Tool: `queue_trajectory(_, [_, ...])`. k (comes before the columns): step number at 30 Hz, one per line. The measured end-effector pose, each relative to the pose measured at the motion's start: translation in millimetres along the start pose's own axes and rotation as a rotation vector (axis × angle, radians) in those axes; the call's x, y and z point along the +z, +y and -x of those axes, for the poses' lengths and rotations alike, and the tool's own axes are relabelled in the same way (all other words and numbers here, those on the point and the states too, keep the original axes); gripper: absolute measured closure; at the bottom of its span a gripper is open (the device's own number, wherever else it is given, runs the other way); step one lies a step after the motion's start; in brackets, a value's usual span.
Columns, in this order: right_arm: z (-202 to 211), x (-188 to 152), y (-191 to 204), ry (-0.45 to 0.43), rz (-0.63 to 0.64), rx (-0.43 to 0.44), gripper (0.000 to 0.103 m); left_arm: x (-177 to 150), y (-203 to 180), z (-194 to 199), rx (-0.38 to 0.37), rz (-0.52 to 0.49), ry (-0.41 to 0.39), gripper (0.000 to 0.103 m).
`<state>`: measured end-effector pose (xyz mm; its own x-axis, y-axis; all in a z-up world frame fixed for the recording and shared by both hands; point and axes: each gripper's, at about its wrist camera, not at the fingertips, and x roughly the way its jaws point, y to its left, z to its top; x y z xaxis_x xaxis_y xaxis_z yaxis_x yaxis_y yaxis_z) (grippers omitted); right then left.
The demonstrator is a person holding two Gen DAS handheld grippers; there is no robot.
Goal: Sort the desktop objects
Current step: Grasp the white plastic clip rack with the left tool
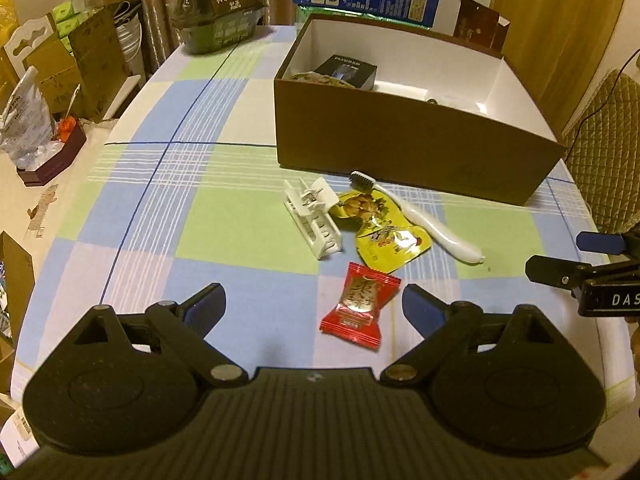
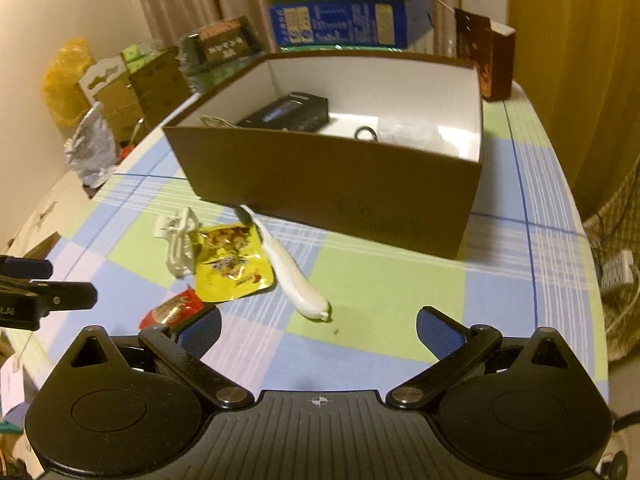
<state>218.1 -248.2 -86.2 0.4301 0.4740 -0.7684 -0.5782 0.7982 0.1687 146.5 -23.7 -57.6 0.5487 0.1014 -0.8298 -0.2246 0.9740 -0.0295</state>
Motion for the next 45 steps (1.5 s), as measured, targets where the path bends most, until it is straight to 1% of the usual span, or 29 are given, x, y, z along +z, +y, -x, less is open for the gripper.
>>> queue_trajectory(5, [-16.3,0.4,-2.2,0.024,-0.028,-0.024,0.002,5.5,9.1,-18.6,-0.01,-0.011,0.019,0.011])
queue_trajectory(10, [-27.5,3.7,-5.2,0.043,-0.068,-0.048,0.002,14.7,15.1,-41.5,-0.032,-0.024,0.041,0.014])
queue_trajectory(17, [-35.2,9.5,-17.6,0.054,-0.128,-0.1,0.002,31.4,18.4,-76.1,-0.052,-0.053,0.073,0.02])
queue_trajectory(21, [-37.9,8.6,-23.7,0.066,-0.163,-0.127,0.002,40.2,20.9,-93.9,-0.067,-0.054,0.092,0.021])
queue_trajectory(29, [-42.9,5.3,-30.0,0.093,-0.209,-0.162,0.002,49.5,21.0,-126.4,-0.062,-0.088,0.116,0.022])
queue_trajectory(30, [-44.5,5.6,-29.8,0.096,-0.213,-0.165,0.002,50.1,22.6,-129.2,-0.062,-0.087,0.119,0.025])
queue_trajectory(31, [-46.3,5.6,-29.8,0.099,-0.217,-0.169,0.002,50.5,24.3,-131.8,-0.059,-0.089,0.124,0.033])
queue_trajectory(34, [-49.7,5.7,-30.0,0.107,-0.224,-0.172,0.002,51.1,31.6,-137.5,-0.048,-0.102,0.14,0.047])
queue_trajectory(39, [-55.2,7.9,-27.4,0.114,-0.227,-0.173,0.002,53.5,50.7,-138.7,-0.036,-0.098,0.137,0.051])
queue_trajectory(45, [-57.9,10.2,-24.3,0.114,-0.226,-0.177,0.002,58.1,50.2,-144.0,-0.045,-0.145,0.116,0.05])
